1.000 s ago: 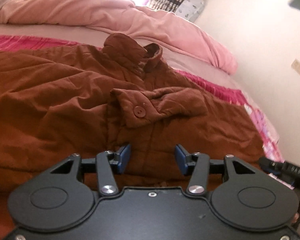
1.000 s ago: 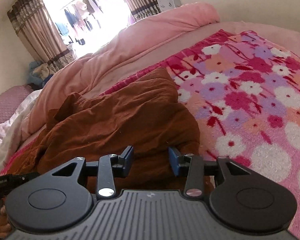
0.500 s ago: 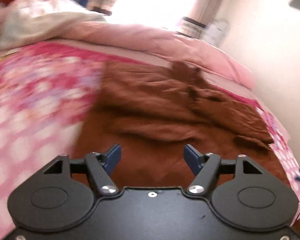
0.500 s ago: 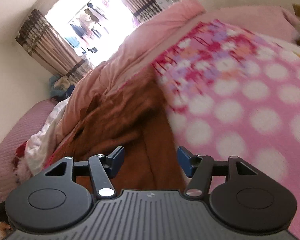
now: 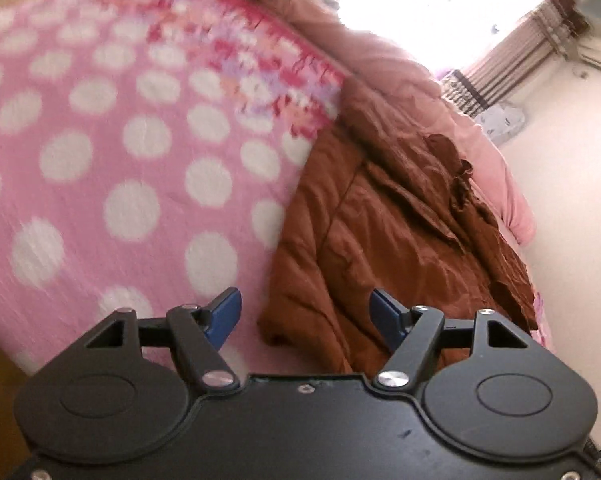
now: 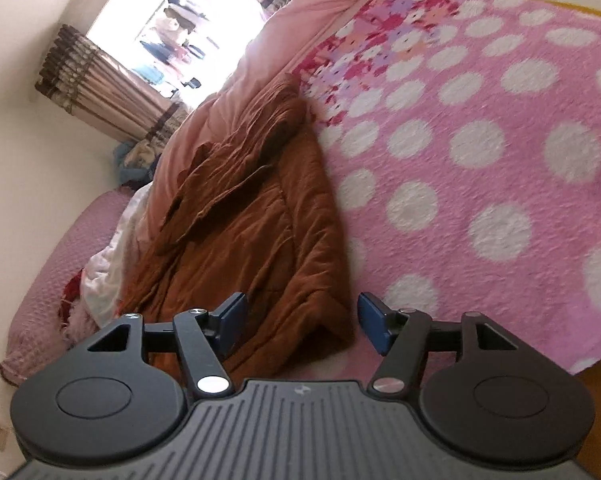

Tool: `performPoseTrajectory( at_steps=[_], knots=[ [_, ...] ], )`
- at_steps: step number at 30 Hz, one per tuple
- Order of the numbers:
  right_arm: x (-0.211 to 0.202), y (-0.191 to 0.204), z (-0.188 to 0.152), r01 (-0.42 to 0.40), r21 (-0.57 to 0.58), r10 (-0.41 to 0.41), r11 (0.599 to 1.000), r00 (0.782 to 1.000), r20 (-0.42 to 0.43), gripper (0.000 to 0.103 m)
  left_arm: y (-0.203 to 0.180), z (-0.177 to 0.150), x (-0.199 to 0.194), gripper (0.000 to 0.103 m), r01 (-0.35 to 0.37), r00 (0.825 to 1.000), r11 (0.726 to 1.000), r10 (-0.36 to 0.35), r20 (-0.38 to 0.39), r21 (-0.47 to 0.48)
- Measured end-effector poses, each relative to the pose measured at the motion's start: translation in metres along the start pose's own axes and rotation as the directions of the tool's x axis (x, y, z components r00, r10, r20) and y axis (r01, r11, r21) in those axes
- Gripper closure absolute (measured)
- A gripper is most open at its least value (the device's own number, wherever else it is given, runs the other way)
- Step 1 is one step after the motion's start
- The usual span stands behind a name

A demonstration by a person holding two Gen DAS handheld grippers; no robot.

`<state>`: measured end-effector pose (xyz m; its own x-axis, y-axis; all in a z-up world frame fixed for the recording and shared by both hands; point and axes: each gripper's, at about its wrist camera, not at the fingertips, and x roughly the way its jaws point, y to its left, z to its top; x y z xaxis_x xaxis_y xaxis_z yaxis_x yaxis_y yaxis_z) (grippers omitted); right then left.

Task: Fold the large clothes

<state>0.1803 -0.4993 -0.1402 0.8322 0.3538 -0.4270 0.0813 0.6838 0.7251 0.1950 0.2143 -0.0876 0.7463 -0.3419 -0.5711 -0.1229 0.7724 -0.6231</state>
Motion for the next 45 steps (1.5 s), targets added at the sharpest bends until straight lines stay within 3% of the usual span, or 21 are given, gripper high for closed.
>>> performPoseTrajectory(
  at_steps=[3,7,11,12,13,14,15,16,19,22,25,26,27,29,31,35,37,40,41,42,45],
  knots=[
    [0.006,0.003,0.002,-0.008,-0.008,0.008,1.000,1.000,-0.008,0.026,-0.005,-0.004,0.002,0.027,0.019,1.000,1.000,-0.019,0.016,0.000],
    [0.009,0.004,0.004,-0.013,0.000,0.013,1.000,1.000,-0.013,0.023,-0.011,-0.007,0.009,0.026,0.073,0.997,0.997,-0.074,-0.035,-0.009],
    [0.012,0.008,-0.002,-0.010,-0.005,0.010,1.000,1.000,-0.013,0.023,-0.019,-0.009,0.011,0.033,0.053,0.998,0.998,-0.052,-0.033,0.021],
    [0.013,0.009,-0.002,-0.008,-0.005,0.008,1.000,1.000,-0.013,0.023,-0.019,-0.009,0.010,0.042,0.047,0.998,0.999,-0.047,-0.031,0.018],
    [0.014,0.010,-0.003,-0.006,-0.004,0.006,1.000,1.000,-0.017,0.032,-0.019,-0.008,0.011,0.059,0.034,0.999,0.999,-0.033,-0.030,0.019],
    [0.016,0.010,-0.002,0.001,0.000,-0.001,1.000,1.000,-0.031,0.042,-0.018,-0.007,0.012,0.091,0.026,0.999,1.000,-0.025,-0.042,0.018],
    [0.018,0.010,-0.002,0.014,0.002,-0.014,1.000,0.999,-0.045,0.076,-0.017,-0.005,0.013,0.089,0.025,0.998,1.000,-0.025,-0.049,0.005],
    [0.018,0.011,-0.002,0.030,0.001,-0.030,1.000,0.998,-0.052,0.086,-0.014,-0.003,0.009,0.090,0.043,0.998,0.999,-0.043,-0.044,-0.013],
    [0.002,0.013,-0.002,-0.008,0.006,0.007,1.000,1.000,0.001,0.090,-0.014,-0.002,-0.006,0.091,0.027,0.999,1.000,-0.027,-0.023,0.006],
    [-0.012,0.008,-0.001,0.001,0.013,-0.002,1.000,0.999,0.039,0.092,-0.009,-0.006,-0.002,0.091,0.016,0.999,0.999,-0.015,-0.042,0.037],
    [-0.005,-0.008,-0.003,0.007,0.051,-0.007,0.999,1.000,-0.003,0.087,-0.002,-0.014,0.007,0.087,0.028,0.998,0.999,-0.026,-0.058,0.044],
    [-0.002,-0.012,-0.006,0.017,0.059,-0.016,0.998,1.000,-0.017,0.081,0.000,-0.014,0.006,0.078,0.047,0.997,0.998,-0.045,-0.058,0.044],
    [0.000,-0.015,-0.009,0.022,0.064,-0.021,0.998,1.000,-0.015,0.075,0.002,-0.014,0.005,0.061,0.068,0.996,0.997,-0.066,-0.055,0.030],
    [-0.004,-0.022,-0.011,-0.026,0.094,0.025,0.995,1.000,0.009,0.070,0.008,-0.012,0.002,0.047,0.118,0.992,0.993,-0.118,-0.043,-0.012],
    [-0.005,-0.026,-0.009,-0.063,0.118,0.062,0.991,0.998,0.018,0.062,0.007,-0.009,0.005,0.047,0.113,0.993,0.993,-0.113,-0.040,-0.023],
    [0.000,-0.026,-0.004,-0.074,0.125,0.073,0.989,0.997,0.013,0.056,-0.001,-0.005,0.012,0.046,0.094,0.995,0.996,-0.094,-0.030,-0.009],
    [0.004,-0.021,-0.002,-0.060,0.102,0.060,0.993,0.998,0.003,0.054,-0.006,-0.003,0.015,0.047,0.083,0.996,0.996,-0.083,-0.035,0.011],
    [0.010,-0.010,-0.004,-0.041,0.063,0.042,0.997,0.999,-0.014,0.052,-0.013,-0.002,0.018,0.056,0.067,0.997,0.997,-0.065,-0.051,0.046],
    [0.012,-0.007,-0.004,-0.036,0.054,0.037,0.998,0.999,-0.019,0.053,-0.015,-0.002,0.018,0.076,0.045,0.998,0.997,-0.042,-0.053,0.069],
    [0.012,-0.006,-0.004,-0.034,0.048,0.035,0.998,0.999,-0.022,0.053,-0.016,-0.002,0.019,0.084,0.038,0.997,0.996,-0.033,-0.064,0.079],
    [0.014,-0.002,-0.006,-0.031,0.036,0.033,0.999,0.999,-0.035,0.083,-0.015,-0.001,0.020,0.087,0.054,0.996,0.996,-0.049,-0.074,0.069]
  ],
)
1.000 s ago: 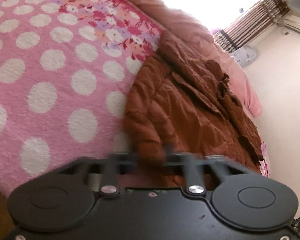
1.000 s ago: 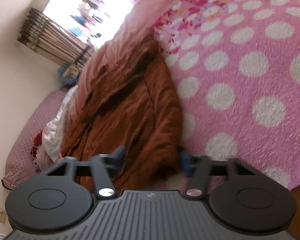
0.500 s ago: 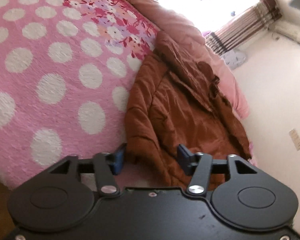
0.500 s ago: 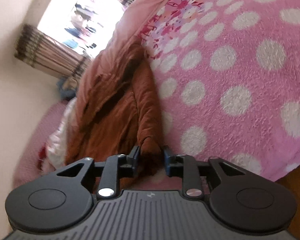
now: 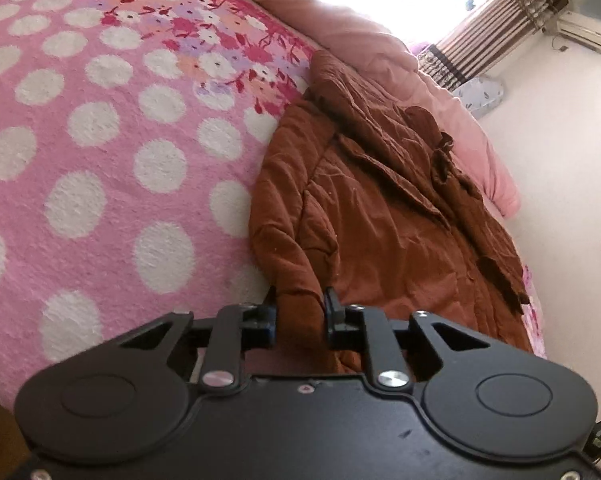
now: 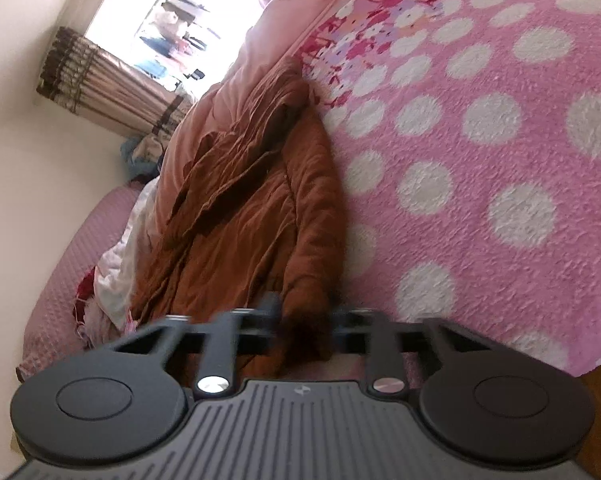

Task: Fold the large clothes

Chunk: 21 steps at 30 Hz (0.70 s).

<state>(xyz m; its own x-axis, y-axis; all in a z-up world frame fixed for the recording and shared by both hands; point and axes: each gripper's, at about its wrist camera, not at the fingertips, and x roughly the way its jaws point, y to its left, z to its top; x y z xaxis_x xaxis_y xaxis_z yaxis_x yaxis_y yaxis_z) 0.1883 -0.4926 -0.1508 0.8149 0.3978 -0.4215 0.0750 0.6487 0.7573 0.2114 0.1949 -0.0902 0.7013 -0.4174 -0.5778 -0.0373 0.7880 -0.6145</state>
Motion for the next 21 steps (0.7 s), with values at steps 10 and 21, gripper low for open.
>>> performPoseTrajectory(
  at_steps=[10,21],
  knots=[
    [-0.013,0.020,0.026,-0.168,0.033,0.165,0.985,0.982,0.095,0.091,-0.036,0.039,-0.015,0.090,0.092,0.992,0.995,-0.095,0.080,0.044],
    [0.054,0.087,0.154,-0.179,-0.017,0.180,0.984,0.974,0.141,0.092,-0.090,0.191,0.055,0.090,0.125,0.983,0.983,-0.141,0.116,0.134]
  ],
)
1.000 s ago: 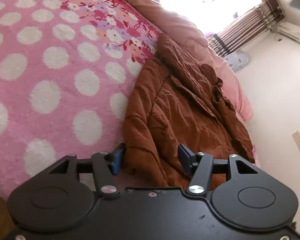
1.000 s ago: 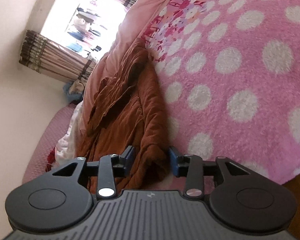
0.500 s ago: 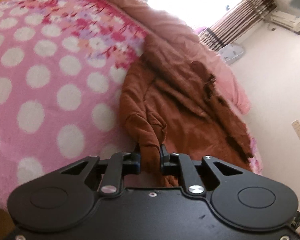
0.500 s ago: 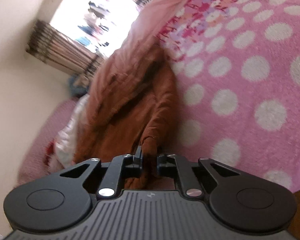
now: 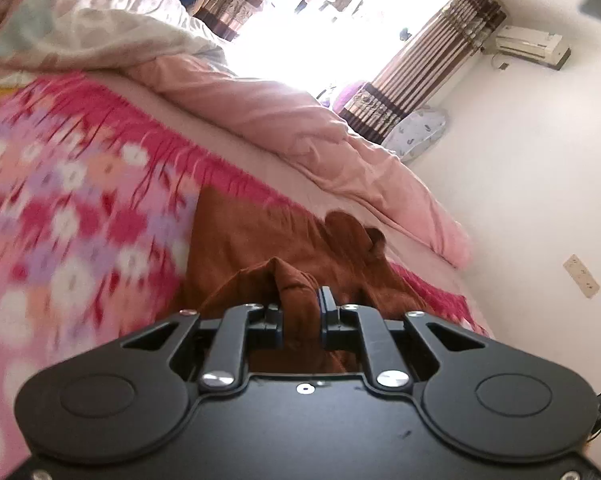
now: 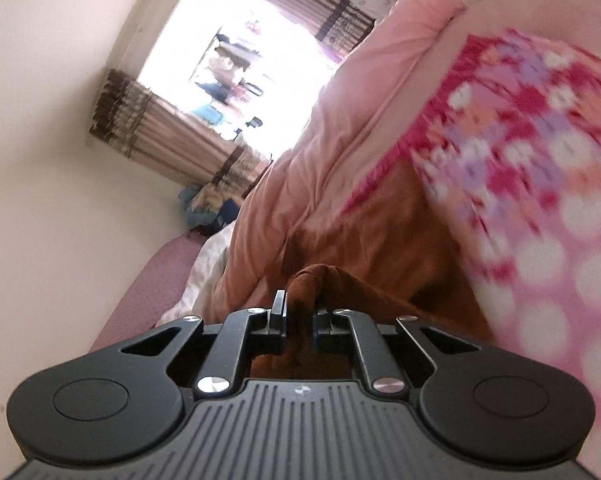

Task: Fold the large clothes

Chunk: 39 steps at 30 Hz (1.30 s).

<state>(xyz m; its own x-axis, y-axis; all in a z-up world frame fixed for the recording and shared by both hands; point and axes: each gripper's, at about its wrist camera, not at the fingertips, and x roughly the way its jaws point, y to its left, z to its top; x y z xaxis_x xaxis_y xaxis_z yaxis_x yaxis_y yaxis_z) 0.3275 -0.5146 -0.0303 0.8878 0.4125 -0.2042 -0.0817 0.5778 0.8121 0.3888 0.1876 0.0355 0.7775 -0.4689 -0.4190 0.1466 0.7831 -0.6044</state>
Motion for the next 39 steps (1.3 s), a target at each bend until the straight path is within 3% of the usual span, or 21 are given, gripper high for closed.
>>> performPoseTrajectory(
  at_steps=[6,10,13,14,16,17,20,22,23,26,30,33,39],
  knots=[
    [0.094,-0.003,0.067,0.064,0.014,-0.064,0.998,0.998,0.014,0.092,0.018,0.064,0.104,0.090,-0.060,0.997,0.998,0.061,-0.042,0.016],
    [0.163,-0.035,0.087,0.172,0.040,-0.171,0.984,0.985,-0.029,0.091,0.047,0.073,0.181,0.086,-0.133,0.981,0.991,0.133,-0.143,0.012],
    [0.201,-0.061,0.086,0.259,0.044,-0.255,0.965,0.964,-0.073,0.091,0.072,0.066,0.211,0.080,-0.128,0.972,0.992,0.122,-0.199,-0.021],
    [0.208,-0.070,0.083,0.267,0.069,-0.262,0.961,0.962,-0.078,0.091,0.078,0.066,0.211,0.080,-0.106,0.976,0.993,0.094,-0.194,-0.050],
    [0.211,-0.084,0.080,0.212,0.136,-0.202,0.968,0.976,-0.081,0.078,0.084,0.070,0.200,0.076,-0.056,0.982,0.995,0.039,-0.184,-0.086],
    [0.207,-0.089,0.078,0.179,0.164,-0.169,0.970,0.983,-0.073,0.076,0.084,0.073,0.191,0.068,-0.038,0.984,0.995,0.022,-0.177,-0.091],
    [0.183,-0.088,0.077,0.121,0.183,-0.115,0.976,0.992,-0.044,0.058,0.070,0.079,0.153,0.041,-0.107,0.992,0.994,0.107,-0.073,-0.001],
    [0.160,-0.079,0.074,0.130,0.149,-0.131,0.980,0.991,-0.001,0.033,0.059,0.077,0.128,0.041,-0.163,0.986,0.983,0.165,-0.022,0.082],
    [0.152,-0.073,0.072,0.146,0.118,-0.149,0.982,0.989,0.012,0.029,0.056,0.074,0.119,0.041,-0.167,0.985,0.981,0.170,-0.020,0.101],
    [0.130,-0.051,0.062,0.231,-0.048,-0.230,0.972,0.973,0.029,0.028,0.051,0.061,0.105,0.040,-0.170,0.983,0.976,0.177,-0.043,0.139],
    [0.124,-0.032,0.055,0.339,-0.216,-0.335,0.916,0.941,0.058,0.028,0.051,0.052,0.121,0.040,-0.253,0.964,0.951,0.262,-0.032,0.178],
    [0.134,-0.027,0.062,0.354,-0.244,-0.350,0.903,0.935,0.062,0.028,0.060,0.054,0.145,0.040,-0.268,0.960,0.955,0.276,-0.052,0.128],
    [0.185,-0.029,0.071,0.383,-0.236,-0.383,0.893,0.923,0.048,0.028,0.056,0.064,0.190,0.041,-0.243,0.968,0.966,0.248,-0.046,0.090]
  ],
)
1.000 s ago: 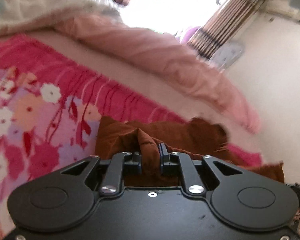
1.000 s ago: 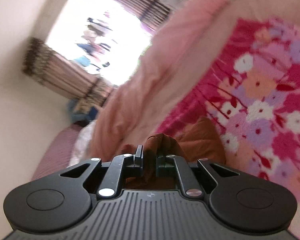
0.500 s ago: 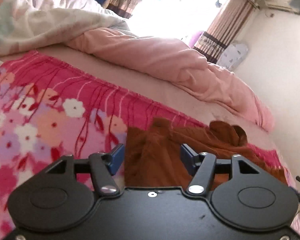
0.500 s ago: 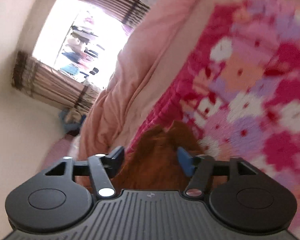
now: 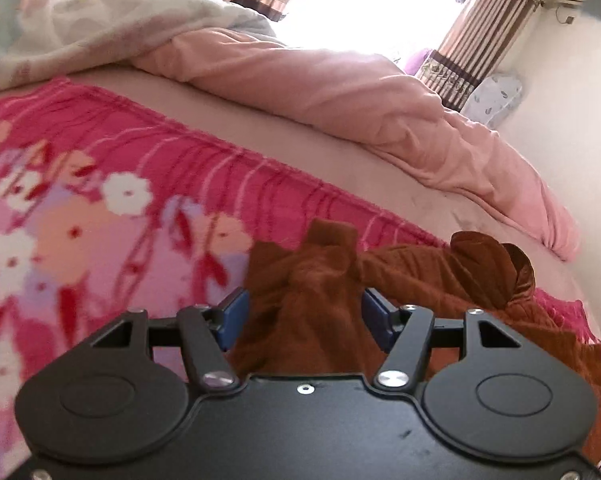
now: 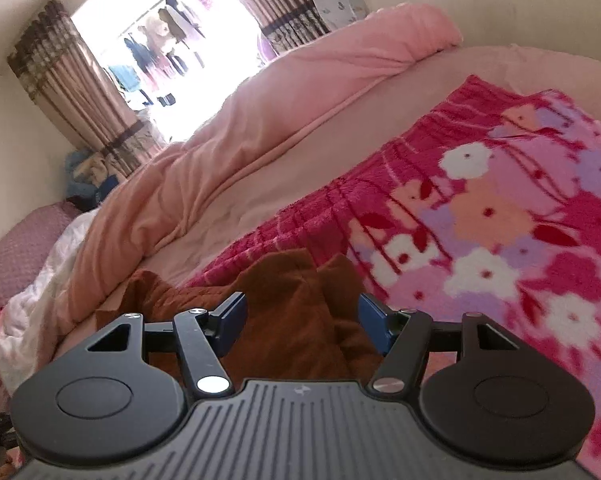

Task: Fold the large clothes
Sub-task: 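Fold the hem toward the collar with both grippers and release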

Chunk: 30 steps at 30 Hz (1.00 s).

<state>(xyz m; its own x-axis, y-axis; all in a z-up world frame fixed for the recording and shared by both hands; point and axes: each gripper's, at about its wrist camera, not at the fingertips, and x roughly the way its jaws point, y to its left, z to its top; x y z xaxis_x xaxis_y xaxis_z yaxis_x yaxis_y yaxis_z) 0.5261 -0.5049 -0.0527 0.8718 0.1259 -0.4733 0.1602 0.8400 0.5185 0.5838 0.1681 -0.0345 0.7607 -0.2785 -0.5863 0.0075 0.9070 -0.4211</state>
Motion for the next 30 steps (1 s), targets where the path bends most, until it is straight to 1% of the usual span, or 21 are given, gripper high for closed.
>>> performPoseTrajectory(
  at_steps=[2,3,4,5,6,7,8,9,11,13,15,18,20,21,22,25,26,27,28,29,30],
  knots=[
    [0.013,0.006,0.000,0.012,-0.011,-0.013,1.000,1.000,-0.009,0.028,-0.010,0.000,0.006,0.049,-0.014,1.000,1.000,0.014,0.018,0.026],
    [0.018,0.010,-0.002,0.010,-0.022,-0.010,1.000,1.000,-0.012,0.031,-0.015,-0.001,0.005,0.066,-0.017,0.999,0.999,0.015,0.039,0.044],
    [0.021,0.013,-0.004,-0.002,-0.036,0.002,0.999,1.000,-0.019,0.039,-0.020,-0.003,0.004,0.084,-0.010,0.999,0.998,0.006,0.054,0.070],
    [0.023,0.017,-0.006,-0.012,-0.061,0.010,0.998,1.000,-0.022,0.052,-0.024,-0.003,0.003,0.096,-0.012,0.999,0.995,0.007,0.047,0.095],
    [0.022,0.022,-0.009,0.010,-0.099,-0.011,0.995,1.000,-0.008,0.078,-0.028,-0.003,0.000,0.096,-0.025,0.998,0.994,0.019,0.055,0.110],
    [0.020,0.027,-0.011,0.042,-0.133,-0.041,0.990,0.999,0.006,0.090,-0.032,-0.001,-0.005,0.097,-0.042,0.997,0.992,0.032,0.077,0.122],
    [0.016,0.032,-0.012,0.043,-0.154,-0.040,0.987,0.999,0.021,0.093,-0.033,0.002,-0.013,0.097,-0.042,0.994,0.992,0.030,0.104,0.118],
    [0.008,0.035,-0.011,0.038,-0.158,-0.030,0.987,0.998,0.052,0.095,-0.032,0.007,-0.021,0.097,-0.024,0.991,0.995,0.011,0.132,0.096],
    [-0.008,0.037,-0.004,0.010,-0.141,0.004,0.990,0.995,0.101,0.096,-0.030,0.018,-0.032,0.097,0.009,0.988,0.998,-0.018,0.152,0.063],
    [-0.019,0.039,0.005,0.007,-0.138,0.011,0.990,0.991,0.131,0.096,-0.032,0.024,-0.032,0.096,0.004,0.988,0.997,-0.017,0.156,0.079],
    [-0.013,0.037,0.012,0.017,-0.132,-0.003,0.991,0.994,0.108,0.096,-0.036,0.024,-0.019,0.096,-0.024,0.991,0.993,0.009,0.133,0.112],
    [0.015,0.029,0.010,0.072,-0.115,-0.069,0.991,0.997,0.029,0.096,-0.030,0.017,0.017,0.094,-0.076,0.997,0.991,0.072,0.039,0.111],
    [0.035,0.023,0.002,0.106,-0.111,-0.109,0.988,0.994,-0.021,0.096,-0.022,0.008,0.039,0.091,-0.108,0.993,0.989,0.112,-0.026,0.105],
    [0.041,0.019,-0.002,0.112,-0.104,-0.117,0.988,0.992,-0.037,0.096,-0.018,0.005,0.044,0.088,-0.115,0.992,0.988,0.119,-0.036,0.099],
    [0.045,0.014,-0.004,0.107,-0.083,-0.111,0.991,0.993,-0.045,0.096,-0.015,0.001,0.046,0.087,-0.113,0.993,0.988,0.116,-0.028,0.101],
    [0.047,0.004,-0.010,0.076,-0.047,-0.078,0.996,0.996,-0.048,0.096,-0.013,0.001,0.046,0.085,-0.106,0.994,0.989,0.109,-0.022,0.101],
    [0.047,0.002,-0.010,0.068,-0.038,-0.070,0.997,0.996,-0.049,0.095,-0.014,0.002,0.045,0.083,-0.110,0.993,0.989,0.113,-0.023,0.103],
    [0.046,0.000,-0.010,0.062,-0.025,-0.063,0.998,0.997,-0.051,0.095,-0.014,0.004,0.043,0.076,-0.113,0.993,0.988,0.116,-0.026,0.108],
    [0.046,-0.002,-0.010,0.053,-0.020,-0.054,0.998,0.997,-0.052,0.091,-0.016,0.007,0.040,0.068,-0.132,0.991,0.985,0.135,-0.021,0.110],
    [0.045,-0.004,-0.008,0.049,-0.012,-0.050,0.999,0.998,-0.047,0.089,-0.018,0.014,0.034,0.047,-0.172,0.985,0.980,0.174,-0.011,0.104],
    [0.040,-0.003,-0.007,0.053,-0.001,-0.053,0.999,0.998,-0.032,0.078,-0.019,0.020,0.027,0.044,-0.220,0.975,0.971,0.221,0.003,0.092]
  ],
)
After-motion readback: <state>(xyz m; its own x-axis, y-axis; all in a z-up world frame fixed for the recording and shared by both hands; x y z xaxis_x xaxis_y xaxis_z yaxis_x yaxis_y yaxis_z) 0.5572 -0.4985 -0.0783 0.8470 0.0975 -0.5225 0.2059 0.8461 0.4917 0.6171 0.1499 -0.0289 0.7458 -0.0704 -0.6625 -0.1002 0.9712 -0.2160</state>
